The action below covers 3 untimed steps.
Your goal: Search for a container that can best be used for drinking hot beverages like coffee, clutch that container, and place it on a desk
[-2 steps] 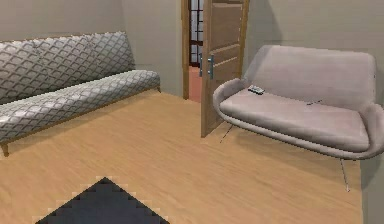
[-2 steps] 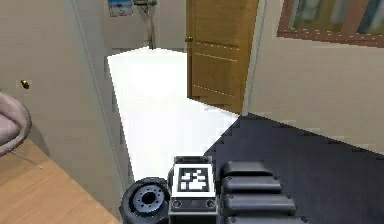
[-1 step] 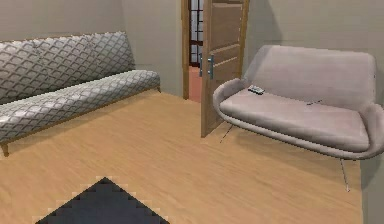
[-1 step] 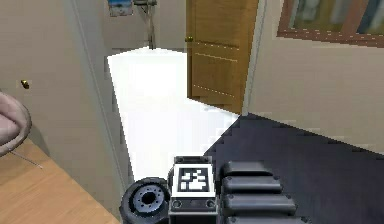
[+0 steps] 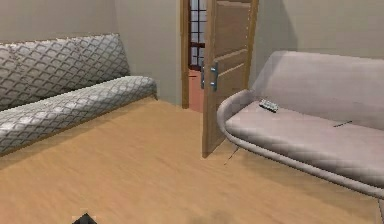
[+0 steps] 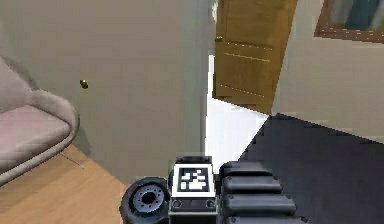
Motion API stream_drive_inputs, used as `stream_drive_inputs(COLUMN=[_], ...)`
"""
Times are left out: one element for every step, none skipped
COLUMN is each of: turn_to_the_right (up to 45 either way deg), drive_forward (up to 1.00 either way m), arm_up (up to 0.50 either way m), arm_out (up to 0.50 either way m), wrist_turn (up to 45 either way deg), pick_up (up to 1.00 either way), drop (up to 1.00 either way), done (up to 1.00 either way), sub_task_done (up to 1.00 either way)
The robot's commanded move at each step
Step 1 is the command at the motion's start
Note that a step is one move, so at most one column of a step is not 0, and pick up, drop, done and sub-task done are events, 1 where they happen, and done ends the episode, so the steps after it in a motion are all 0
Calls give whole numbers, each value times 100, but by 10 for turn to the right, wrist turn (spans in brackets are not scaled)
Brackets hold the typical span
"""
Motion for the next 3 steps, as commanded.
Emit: stream_drive_inputs(turn_to_the_right=[-150, 0, -30], drive_forward=[0, 100, 0], arm_up=[0, 0, 0], arm_out=[0, 0, 0], wrist_turn=[0, 0, 0], pick_up=[0, 0, 0], drop=[0, 0, 0], done=[0, 0, 0], sub_task_done=[0, 0, 0])
